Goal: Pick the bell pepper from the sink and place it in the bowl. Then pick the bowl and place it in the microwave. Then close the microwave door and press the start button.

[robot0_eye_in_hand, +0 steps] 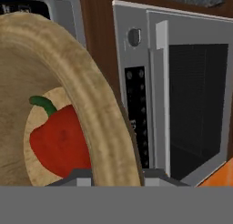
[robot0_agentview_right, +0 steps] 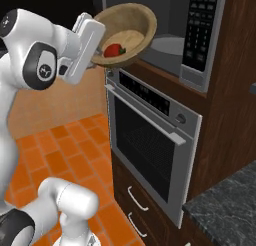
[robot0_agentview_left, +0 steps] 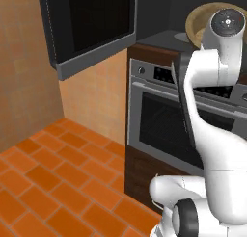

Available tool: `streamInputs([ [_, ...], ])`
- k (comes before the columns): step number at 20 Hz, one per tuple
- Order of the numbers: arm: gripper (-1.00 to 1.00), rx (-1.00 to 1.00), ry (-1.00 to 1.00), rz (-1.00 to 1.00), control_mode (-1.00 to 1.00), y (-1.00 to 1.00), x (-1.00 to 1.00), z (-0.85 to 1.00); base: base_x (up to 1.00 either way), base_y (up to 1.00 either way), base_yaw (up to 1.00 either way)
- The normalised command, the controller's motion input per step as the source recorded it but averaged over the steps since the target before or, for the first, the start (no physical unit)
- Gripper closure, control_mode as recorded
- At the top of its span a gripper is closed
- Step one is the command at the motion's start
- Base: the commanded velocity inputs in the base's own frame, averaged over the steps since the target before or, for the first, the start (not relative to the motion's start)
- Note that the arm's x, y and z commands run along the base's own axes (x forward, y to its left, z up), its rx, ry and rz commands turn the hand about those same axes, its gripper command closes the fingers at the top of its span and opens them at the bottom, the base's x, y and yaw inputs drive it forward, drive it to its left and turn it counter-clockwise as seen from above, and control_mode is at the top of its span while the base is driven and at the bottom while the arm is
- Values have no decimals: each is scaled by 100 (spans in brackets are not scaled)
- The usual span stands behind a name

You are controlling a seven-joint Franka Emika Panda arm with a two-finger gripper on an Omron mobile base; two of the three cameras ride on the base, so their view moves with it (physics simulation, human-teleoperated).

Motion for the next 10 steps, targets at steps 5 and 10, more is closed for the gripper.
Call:
streamInputs([
  [5,100,3,0,-1,-100,-42,80,5,0,0,0],
  [10,100,10,0,0,-100,-47,85,4,0,0,0],
])
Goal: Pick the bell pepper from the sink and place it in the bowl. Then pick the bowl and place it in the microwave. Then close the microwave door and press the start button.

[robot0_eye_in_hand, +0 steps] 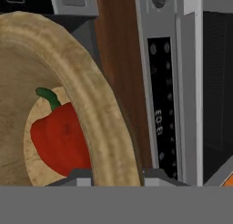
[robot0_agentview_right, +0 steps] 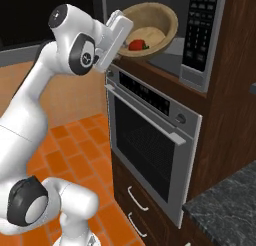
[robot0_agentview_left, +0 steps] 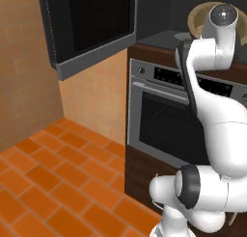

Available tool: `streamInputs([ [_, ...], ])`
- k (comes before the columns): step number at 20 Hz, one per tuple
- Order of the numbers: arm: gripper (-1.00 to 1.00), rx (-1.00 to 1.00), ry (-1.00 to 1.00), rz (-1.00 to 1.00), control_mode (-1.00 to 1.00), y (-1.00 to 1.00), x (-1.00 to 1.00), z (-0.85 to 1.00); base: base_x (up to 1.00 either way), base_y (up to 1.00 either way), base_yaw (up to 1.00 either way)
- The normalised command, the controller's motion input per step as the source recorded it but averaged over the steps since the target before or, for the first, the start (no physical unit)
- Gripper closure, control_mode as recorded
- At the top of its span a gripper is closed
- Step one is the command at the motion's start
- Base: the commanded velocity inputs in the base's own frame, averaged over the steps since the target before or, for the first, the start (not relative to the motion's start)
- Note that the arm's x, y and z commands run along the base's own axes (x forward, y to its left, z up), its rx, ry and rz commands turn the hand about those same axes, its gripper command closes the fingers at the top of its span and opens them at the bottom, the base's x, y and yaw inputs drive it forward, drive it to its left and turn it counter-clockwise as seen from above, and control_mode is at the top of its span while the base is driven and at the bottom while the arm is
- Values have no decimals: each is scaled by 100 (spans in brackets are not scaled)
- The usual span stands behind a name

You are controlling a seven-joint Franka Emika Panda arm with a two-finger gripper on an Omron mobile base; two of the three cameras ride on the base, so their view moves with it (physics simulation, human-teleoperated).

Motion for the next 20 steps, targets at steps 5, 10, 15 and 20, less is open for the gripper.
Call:
streamInputs([
  [5,100,11,0,0,-100,-32,62,16,0,0,0],
  [10,100,3,6,0,-100,-16,72,10,0,0,0],
  [15,100,1,6,0,-100,-28,75,0,0,0,0],
  [20,100,0,7,1,-100,-29,66,-1,0,0,0],
])
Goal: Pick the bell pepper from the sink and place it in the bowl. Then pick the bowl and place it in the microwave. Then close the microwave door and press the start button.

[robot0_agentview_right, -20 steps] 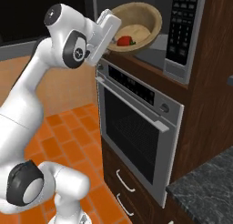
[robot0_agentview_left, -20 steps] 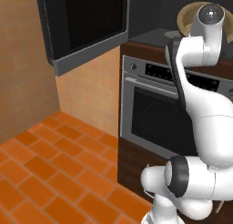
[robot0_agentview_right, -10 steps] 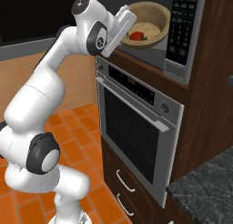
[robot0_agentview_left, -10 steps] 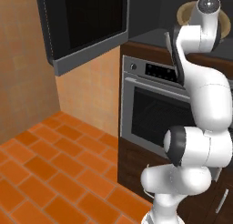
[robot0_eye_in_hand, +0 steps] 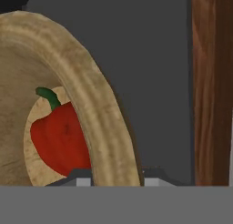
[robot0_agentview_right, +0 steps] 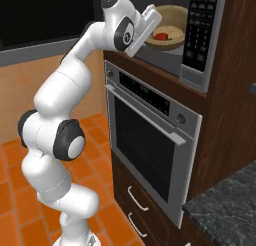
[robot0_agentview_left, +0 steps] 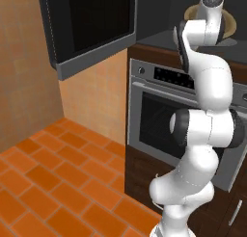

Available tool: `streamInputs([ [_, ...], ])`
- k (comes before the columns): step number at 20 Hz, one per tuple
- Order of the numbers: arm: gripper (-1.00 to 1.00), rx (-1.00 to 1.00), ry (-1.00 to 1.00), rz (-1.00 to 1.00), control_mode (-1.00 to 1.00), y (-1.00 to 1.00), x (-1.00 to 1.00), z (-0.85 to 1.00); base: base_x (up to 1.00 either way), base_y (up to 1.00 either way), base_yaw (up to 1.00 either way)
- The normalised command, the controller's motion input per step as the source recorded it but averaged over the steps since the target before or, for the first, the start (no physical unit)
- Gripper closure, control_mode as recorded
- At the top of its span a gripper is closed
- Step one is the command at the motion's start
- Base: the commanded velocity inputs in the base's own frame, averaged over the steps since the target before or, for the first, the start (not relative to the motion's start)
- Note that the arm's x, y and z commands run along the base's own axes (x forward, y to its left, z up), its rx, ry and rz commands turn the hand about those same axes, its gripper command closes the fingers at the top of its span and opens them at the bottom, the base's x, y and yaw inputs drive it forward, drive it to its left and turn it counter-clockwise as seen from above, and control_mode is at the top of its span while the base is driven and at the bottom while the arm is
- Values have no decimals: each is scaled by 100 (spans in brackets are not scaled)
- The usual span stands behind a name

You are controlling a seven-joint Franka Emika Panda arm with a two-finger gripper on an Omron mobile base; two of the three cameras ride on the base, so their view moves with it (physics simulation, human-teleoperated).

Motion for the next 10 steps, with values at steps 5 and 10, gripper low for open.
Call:
streamInputs([
  [5,100,0,5,0,-100,-21,52,-24,0,0,0],
  [10,100,0,1,3,-100,-38,65,-4,0,0,0],
])
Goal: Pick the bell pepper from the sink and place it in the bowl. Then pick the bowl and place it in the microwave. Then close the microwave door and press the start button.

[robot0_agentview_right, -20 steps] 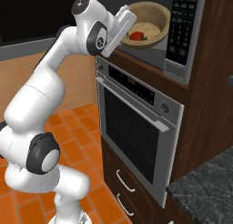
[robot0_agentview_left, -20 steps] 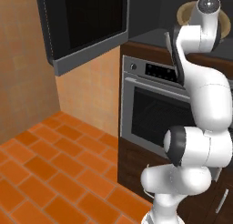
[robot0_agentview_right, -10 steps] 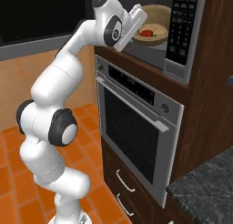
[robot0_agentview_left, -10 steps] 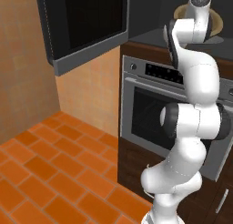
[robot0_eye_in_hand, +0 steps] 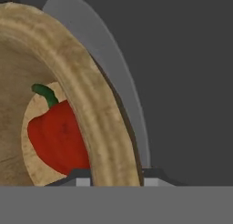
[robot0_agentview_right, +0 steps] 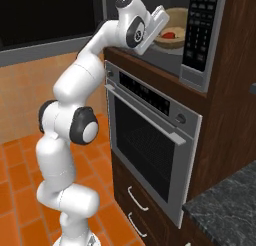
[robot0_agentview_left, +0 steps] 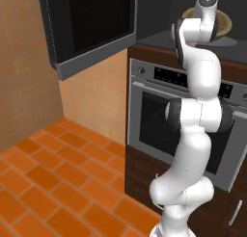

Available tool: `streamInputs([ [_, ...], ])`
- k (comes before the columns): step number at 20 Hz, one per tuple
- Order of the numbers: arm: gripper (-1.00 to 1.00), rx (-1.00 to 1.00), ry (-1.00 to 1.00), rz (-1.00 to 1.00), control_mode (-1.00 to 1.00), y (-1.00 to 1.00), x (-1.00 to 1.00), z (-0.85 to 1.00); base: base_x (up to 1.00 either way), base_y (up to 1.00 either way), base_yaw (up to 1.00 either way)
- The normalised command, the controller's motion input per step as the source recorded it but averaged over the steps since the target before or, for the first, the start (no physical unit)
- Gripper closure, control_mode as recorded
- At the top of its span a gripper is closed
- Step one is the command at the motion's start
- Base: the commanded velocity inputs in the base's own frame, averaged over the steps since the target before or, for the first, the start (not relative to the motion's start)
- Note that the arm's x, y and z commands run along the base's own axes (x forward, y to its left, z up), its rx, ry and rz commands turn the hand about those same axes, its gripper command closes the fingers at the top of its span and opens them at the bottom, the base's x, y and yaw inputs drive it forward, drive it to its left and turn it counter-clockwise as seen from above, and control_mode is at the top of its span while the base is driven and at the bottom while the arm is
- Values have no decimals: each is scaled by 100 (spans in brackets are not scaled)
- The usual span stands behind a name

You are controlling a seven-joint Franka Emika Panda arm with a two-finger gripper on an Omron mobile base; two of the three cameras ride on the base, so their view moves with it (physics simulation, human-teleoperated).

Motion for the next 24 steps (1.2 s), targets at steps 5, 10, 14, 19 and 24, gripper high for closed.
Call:
streamInputs([
  [5,-100,0,-1,4,-100,-11,49,-31,0,0,0],
  [10,-100,0,-23,6,-100,1,0,-13,0,0,0],
  [14,-100,-2,-45,4,-100,35,-5,-17,0,0,0],
  [19,-100,-1,-49,10,-100,54,-48,-20,0,0,0],
  [24,-100,0,-32,5,-100,60,-94,0,0,0,0],
])
